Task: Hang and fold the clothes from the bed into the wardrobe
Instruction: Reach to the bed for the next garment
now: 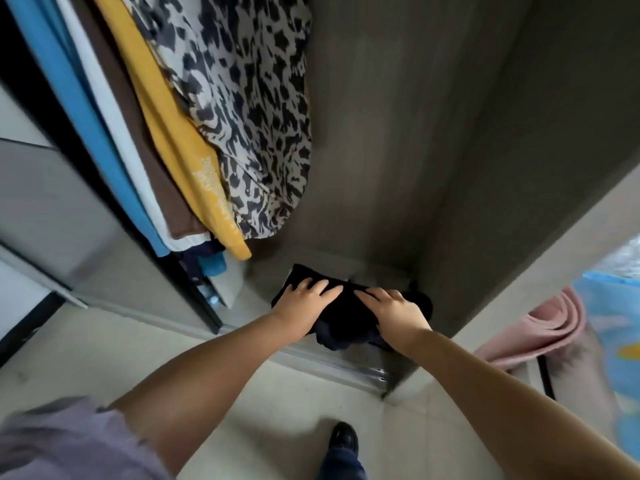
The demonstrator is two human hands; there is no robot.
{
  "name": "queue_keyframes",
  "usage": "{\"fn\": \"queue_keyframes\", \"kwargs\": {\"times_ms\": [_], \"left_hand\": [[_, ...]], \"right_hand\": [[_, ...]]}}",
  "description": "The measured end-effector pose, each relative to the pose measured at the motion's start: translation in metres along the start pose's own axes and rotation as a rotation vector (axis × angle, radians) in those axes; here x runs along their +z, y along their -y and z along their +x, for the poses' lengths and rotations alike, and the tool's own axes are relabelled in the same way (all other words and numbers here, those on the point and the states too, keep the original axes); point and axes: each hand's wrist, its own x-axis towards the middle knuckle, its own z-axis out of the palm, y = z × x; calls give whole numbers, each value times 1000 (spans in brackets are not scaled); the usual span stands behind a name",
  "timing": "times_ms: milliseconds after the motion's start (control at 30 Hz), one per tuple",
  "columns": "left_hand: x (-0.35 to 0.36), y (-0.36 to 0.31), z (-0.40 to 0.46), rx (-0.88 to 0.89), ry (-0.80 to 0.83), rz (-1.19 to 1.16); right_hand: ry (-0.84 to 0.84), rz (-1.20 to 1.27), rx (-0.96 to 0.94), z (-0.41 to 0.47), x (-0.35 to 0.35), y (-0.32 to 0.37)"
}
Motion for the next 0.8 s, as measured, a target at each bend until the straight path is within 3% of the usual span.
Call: {"fn": "queue_keyframes", "kwargs": {"times_ms": [267,400,567,700,800], "left_hand": [[39,41,170,10,81,-112],[86,37,255,65,3,-157],[183,6,347,116,-140,-148],[290,-17,387,104,-165,-125],[368,-37,385,162,-150,-77]], "right_hand": [[0,-146,51,140,14,-76],[-7,-166,142,194,56,-127],[-89,-260,276,236,147,-190],[-295,-159,252,256,248,-209],[-108,-144,303,251,335,-206]]}}
